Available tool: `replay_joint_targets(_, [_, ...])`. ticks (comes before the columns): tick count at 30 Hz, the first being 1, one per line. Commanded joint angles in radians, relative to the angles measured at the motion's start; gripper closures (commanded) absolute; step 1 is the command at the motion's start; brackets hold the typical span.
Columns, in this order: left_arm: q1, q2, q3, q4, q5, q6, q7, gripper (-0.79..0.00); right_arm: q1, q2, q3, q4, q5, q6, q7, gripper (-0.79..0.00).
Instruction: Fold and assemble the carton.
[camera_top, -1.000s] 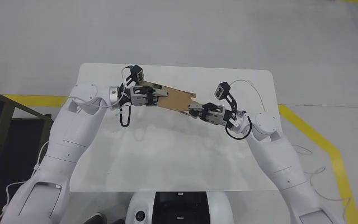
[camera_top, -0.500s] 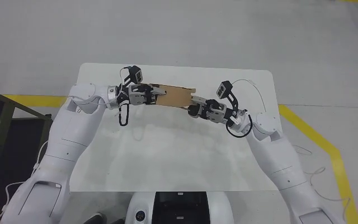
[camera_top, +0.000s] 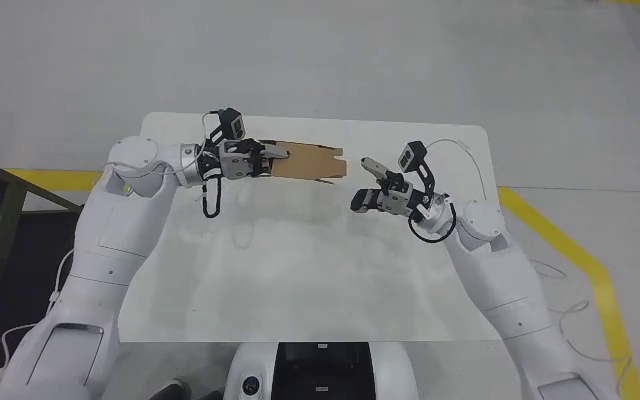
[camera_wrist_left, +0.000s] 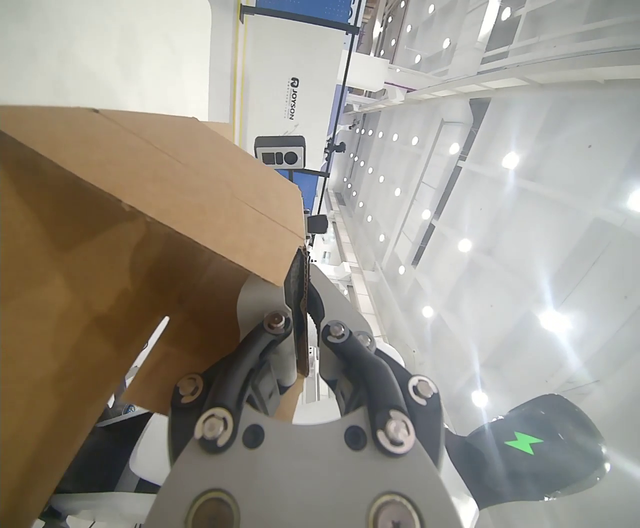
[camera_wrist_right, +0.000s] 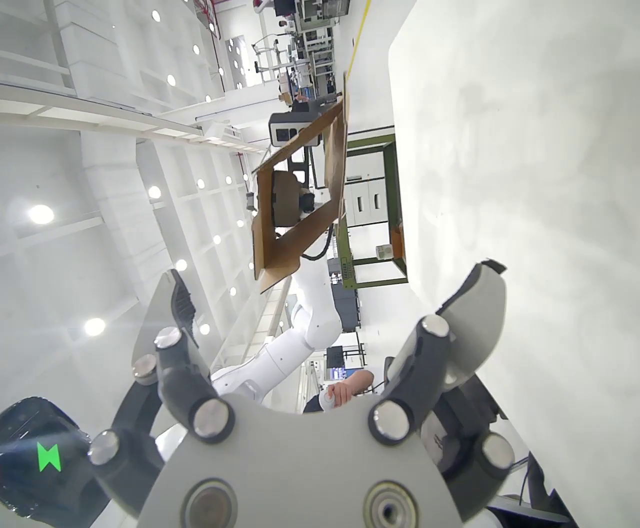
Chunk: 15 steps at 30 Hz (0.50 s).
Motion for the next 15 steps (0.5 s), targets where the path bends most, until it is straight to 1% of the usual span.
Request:
replay_joint_targets(1, [-0.006, 0.002, -0.001, 0.011, -0.004, 0.010, -0.020, 0.000, -0.003, 0.004, 0.018, 0.000, -0.003, -0.021, 0.004, -0.785])
replay_joint_targets(4, [-0.012, 0.002, 0.003, 0.026, -0.023, 0.017, -0.056, 0.000, -0.005, 0.009, 0.038, 0.010, -0.029, -0.039, -0.004, -0.785])
replay_joint_targets(7, [-0.017, 0.001, 0.008, 0.034, -0.040, 0.022, -0.079, 0.000, 0.002, 0.010, 0.038, 0.033, -0.040, -0.020, 0.002, -0.785])
replay_joint_targets(14, [-0.025, 0.000, 0.023, 0.029, -0.070, 0.035, -0.104, 0.000, 0.030, -0.001, -0.011, 0.082, -0.030, 0.002, 0.021, -0.785])
replay_joint_targets(15, [-0.026, -0.001, 0.026, 0.028, -0.073, 0.039, -0.112, 0.000, 0.035, -0.004, -0.019, 0.086, -0.028, 0.003, 0.026, -0.723])
